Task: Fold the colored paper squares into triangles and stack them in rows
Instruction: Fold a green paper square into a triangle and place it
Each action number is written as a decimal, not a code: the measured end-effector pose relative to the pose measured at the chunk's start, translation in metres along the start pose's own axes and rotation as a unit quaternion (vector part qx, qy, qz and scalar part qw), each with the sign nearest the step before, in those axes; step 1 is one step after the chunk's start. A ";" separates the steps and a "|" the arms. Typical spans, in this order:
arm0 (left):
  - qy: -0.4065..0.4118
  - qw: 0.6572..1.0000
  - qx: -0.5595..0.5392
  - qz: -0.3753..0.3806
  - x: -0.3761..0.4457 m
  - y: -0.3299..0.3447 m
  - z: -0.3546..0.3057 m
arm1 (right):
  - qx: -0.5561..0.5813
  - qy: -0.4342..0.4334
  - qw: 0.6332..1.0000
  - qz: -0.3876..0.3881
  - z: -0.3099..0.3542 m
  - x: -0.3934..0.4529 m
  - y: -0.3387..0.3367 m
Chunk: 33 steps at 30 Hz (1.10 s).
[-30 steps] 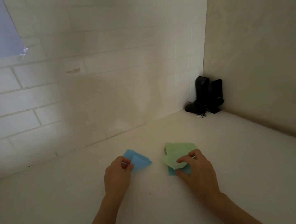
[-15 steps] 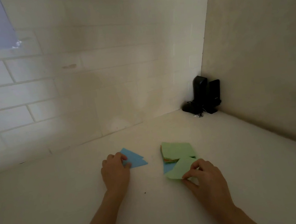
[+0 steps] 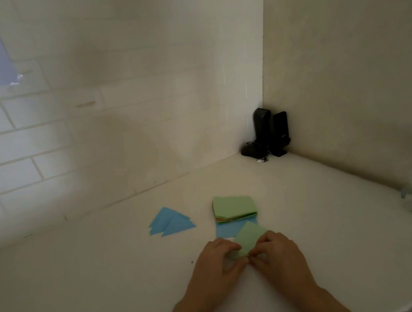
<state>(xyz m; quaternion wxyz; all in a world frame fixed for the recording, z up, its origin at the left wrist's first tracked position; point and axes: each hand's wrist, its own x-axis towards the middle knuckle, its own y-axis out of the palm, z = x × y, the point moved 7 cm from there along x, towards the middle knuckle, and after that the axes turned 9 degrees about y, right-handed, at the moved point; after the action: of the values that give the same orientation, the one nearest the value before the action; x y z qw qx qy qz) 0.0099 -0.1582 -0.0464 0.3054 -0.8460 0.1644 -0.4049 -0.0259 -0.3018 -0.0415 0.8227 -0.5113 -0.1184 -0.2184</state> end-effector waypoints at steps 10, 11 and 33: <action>-0.053 0.998 0.020 -0.024 0.004 0.004 0.015 | 0.070 0.067 0.989 0.110 -0.010 0.008 0.008; -0.059 0.998 0.021 -0.025 0.004 0.004 0.016 | 0.058 0.072 0.989 0.117 -0.010 0.009 0.008; -0.200 0.978 -0.046 -0.025 0.009 0.005 0.031 | 0.055 0.207 0.953 0.215 -0.021 0.030 0.017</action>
<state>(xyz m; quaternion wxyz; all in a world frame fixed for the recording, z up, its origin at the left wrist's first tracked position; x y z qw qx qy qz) 0.0396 -0.1550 -0.0591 0.2823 -0.9270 0.0973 -0.2271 0.0079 -0.3217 -0.0517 0.8836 -0.4221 0.1552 -0.1302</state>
